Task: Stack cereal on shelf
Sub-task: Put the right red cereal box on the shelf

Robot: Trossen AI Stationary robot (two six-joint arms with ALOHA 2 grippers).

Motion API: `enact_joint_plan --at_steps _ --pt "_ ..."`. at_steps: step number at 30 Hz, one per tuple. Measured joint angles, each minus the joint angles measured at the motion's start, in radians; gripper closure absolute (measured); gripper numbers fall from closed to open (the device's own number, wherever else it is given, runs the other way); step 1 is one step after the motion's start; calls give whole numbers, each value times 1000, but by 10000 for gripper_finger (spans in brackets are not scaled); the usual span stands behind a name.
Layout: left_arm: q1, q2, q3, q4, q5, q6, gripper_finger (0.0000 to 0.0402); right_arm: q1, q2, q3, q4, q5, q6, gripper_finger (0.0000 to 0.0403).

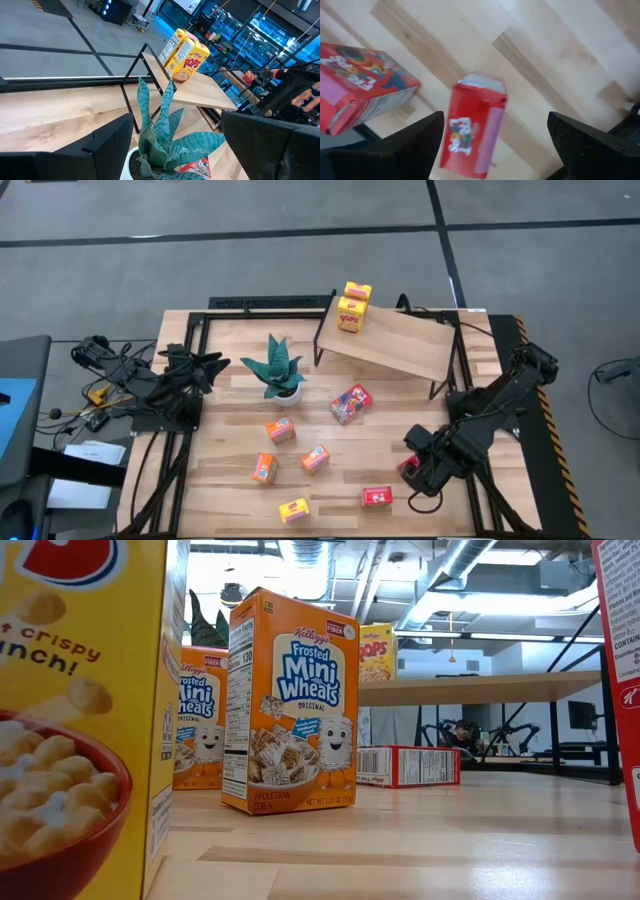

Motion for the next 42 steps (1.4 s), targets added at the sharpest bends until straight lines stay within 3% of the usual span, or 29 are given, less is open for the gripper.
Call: enact_joint_plan --at_steps 15,42 --pt "0 0 0 -13 -3 -3 109 9 13 -52 50 -1 69 22" --pt "0 0 0 -14 -8 -7 109 0 -5 -54 70 -50 28 3"
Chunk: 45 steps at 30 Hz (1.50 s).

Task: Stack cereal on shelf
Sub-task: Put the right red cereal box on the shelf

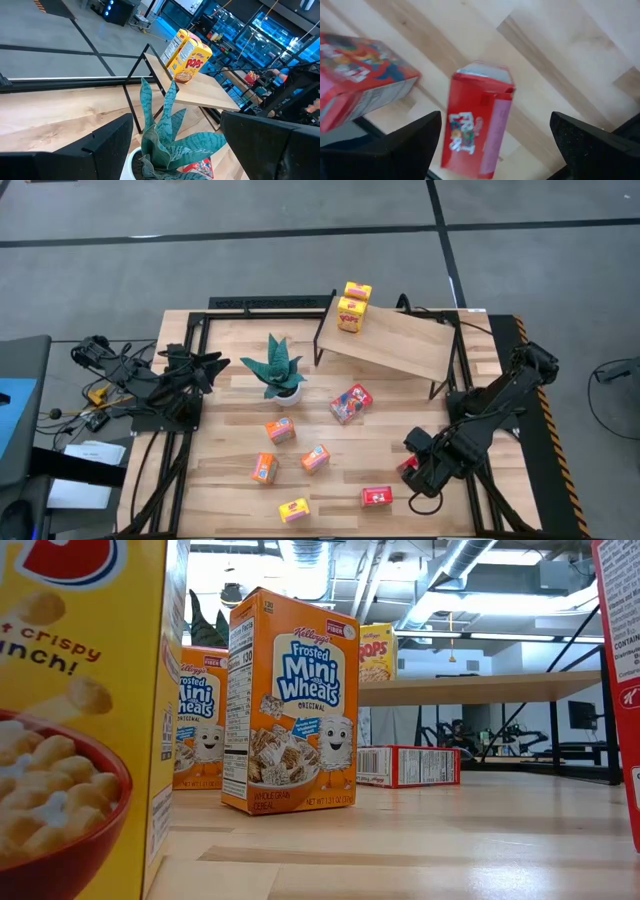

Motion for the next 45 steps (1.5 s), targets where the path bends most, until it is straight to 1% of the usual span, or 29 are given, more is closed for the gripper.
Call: enact_joint_plan --at_steps 9,14,22,28,33,36,42,45 --pt "0 0 0 0 1 -3 109 -2 48 2 -15 -12 1 13" --pt "0 0 0 0 1 -3 109 -7 53 1 -8 -17 -2 36" --pt "0 0 0 -1 1 -2 109 -13 44 10 -22 -31 -1 102" --pt "0 0 0 -4 0 4 109 -19 45 59 -95 -32 -8 142" --pt "0 0 0 -11 0 5 109 -20 45 61 -102 -32 -16 176" --pt "0 0 0 -12 0 5 109 -20 45 61 -94 -32 -31 208" --pt "0 0 0 -12 2 5 109 -25 45 61 -80 -2 -56 293" --pt "0 0 0 -11 2 5 109 -25 45 61 -60 6 -73 314"
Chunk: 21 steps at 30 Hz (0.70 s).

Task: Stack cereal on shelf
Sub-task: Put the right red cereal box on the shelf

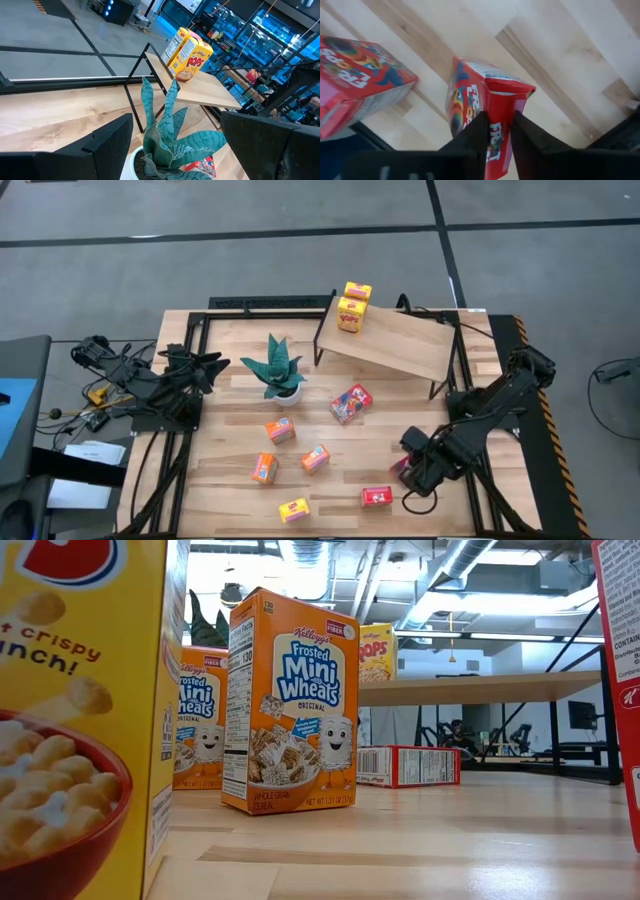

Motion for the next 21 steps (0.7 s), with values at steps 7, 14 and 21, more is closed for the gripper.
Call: enact_joint_plan --at_steps 7,14,21 --pt "0 0 0 0 -1 0 109 -12 0 3 -4 5 -2 351" --pt "0 0 0 -1 -2 0 109 -53 1 93 -155 42 -73 392" --pt "0 0 0 -12 -2 0 109 -145 0 223 -367 118 -216 396"
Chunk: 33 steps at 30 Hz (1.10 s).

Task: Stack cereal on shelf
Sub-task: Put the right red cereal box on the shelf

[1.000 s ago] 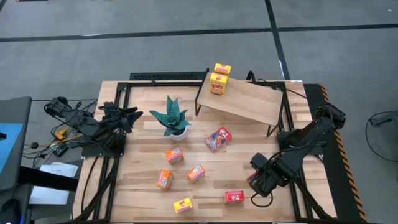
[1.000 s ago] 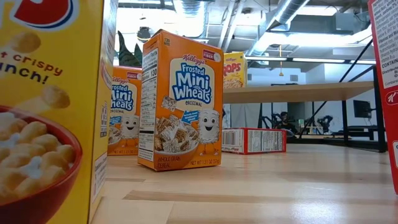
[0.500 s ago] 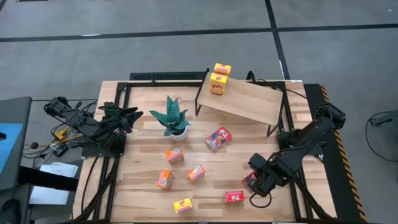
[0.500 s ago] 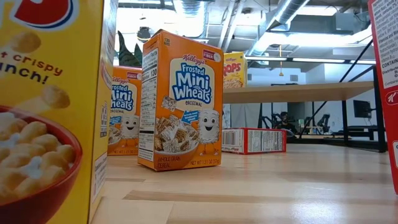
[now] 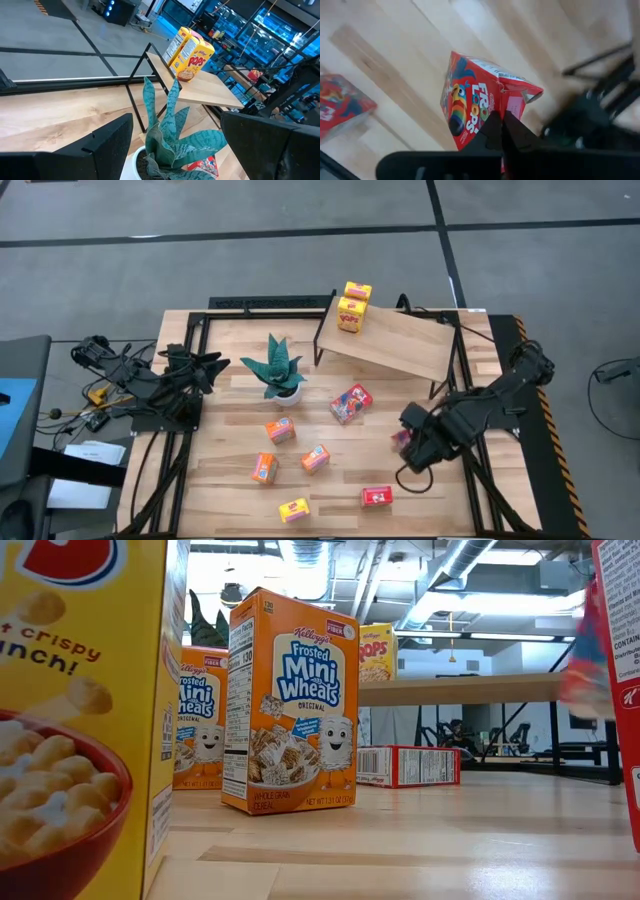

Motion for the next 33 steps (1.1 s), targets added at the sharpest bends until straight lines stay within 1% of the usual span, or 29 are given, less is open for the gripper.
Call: enact_joint_plan --at_steps 5,11,15,21,24,27,33 --pt "0 0 0 -3 0 0 109 -111 -12 75 5 74 -166 391" --pt "0 0 0 -13 0 4 109 -248 -12 170 7 165 -383 397" --pt "0 0 0 -20 0 3 109 -361 -12 239 7 211 -549 392" --pt "0 0 0 -22 0 3 109 -543 -12 343 6 287 -837 397" --pt "0 0 0 -22 1 3 109 -652 -12 385 8 291 -965 393" --pt "0 0 0 -22 2 2 109 -753 -11 406 5 295 -1094 397" --pt "0 0 0 -22 1 2 109 -915 -11 417 36 314 -1324 393"
